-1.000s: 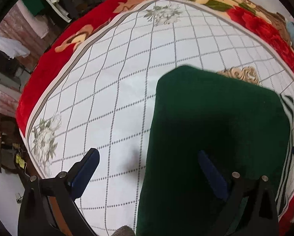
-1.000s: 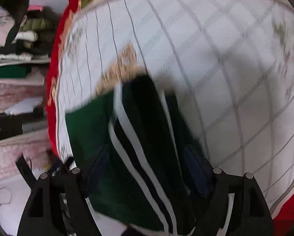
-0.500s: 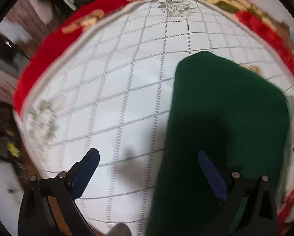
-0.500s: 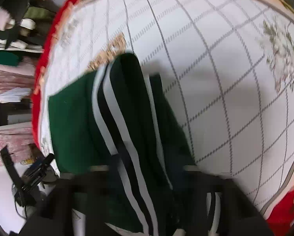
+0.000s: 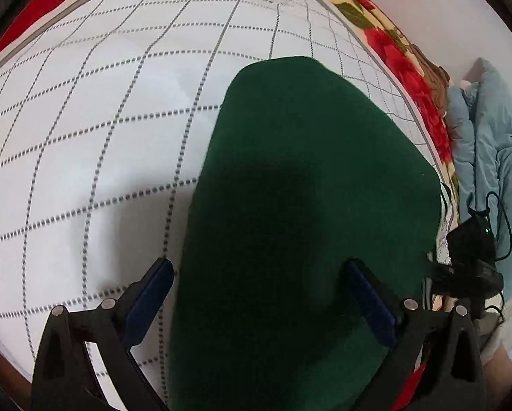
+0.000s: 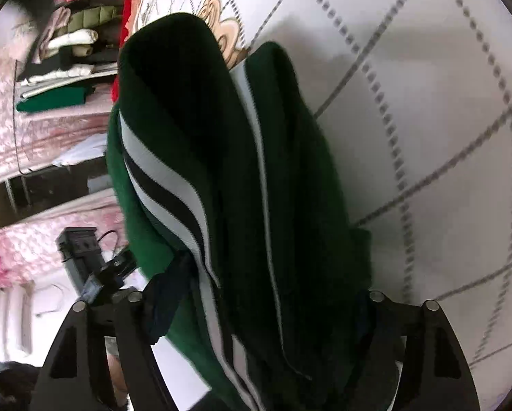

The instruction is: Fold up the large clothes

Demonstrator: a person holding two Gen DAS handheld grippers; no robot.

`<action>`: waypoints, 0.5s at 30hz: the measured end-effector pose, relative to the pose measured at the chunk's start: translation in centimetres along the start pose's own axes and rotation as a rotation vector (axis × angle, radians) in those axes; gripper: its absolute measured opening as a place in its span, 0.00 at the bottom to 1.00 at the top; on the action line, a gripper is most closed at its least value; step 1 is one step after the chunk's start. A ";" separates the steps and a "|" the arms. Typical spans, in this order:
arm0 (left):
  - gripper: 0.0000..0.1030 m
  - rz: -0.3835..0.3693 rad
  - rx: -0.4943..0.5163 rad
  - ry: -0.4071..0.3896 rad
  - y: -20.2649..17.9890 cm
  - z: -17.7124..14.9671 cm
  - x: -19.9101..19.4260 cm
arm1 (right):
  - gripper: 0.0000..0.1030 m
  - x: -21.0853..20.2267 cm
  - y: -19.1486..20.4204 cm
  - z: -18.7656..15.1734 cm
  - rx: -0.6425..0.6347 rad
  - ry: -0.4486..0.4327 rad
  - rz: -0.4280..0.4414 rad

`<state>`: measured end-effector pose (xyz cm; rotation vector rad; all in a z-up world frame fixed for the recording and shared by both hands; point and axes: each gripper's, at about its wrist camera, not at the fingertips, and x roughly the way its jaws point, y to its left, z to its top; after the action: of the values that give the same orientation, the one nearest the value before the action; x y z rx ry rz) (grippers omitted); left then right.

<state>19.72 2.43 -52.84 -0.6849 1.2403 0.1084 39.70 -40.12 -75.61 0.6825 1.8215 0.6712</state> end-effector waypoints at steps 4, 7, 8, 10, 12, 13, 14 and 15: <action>1.00 0.000 0.030 0.000 0.8 0.4 -0.4 | 0.71 0.1 0.4 -2.7 0.021 0.025 0.299; 1.00 -0.025 0.082 0.036 0.9 0.7 0.2 | 0.71 1.7 -0.6 -3.8 0.019 0.000 0.182; 1.00 -0.037 0.102 0.056 0.8 0.7 0.6 | 0.75 2.7 -1.4 -3.9 0.034 0.004 0.122; 1.00 -0.044 0.123 0.074 0.5 1.0 1.1 | 0.83 5.0 -2.7 -3.9 0.060 0.017 0.074; 1.00 -0.048 0.142 0.090 0.2 1.3 1.3 | 0.93 7.1 -2.8 -3.8 0.070 -0.003 0.127; 1.00 -0.053 0.147 0.096 0.2 1.4 1.3 | 0.94 8.3 -2.2 -3.6 0.069 -0.015 0.123; 1.00 -0.056 0.150 0.098 0.4 1.4 1.1 | 0.94 9.2 -1.5 -3.5 0.066 -0.023 0.117; 1.00 -0.054 0.157 0.095 0.4 1.6 0.9 | 0.93 9.8 -1.1 -3.4 0.076 -0.032 0.122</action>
<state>21.15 3.33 -53.56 -0.5920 1.3054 -0.0668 33.30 -34.23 -81.42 0.8558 1.7940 0.6699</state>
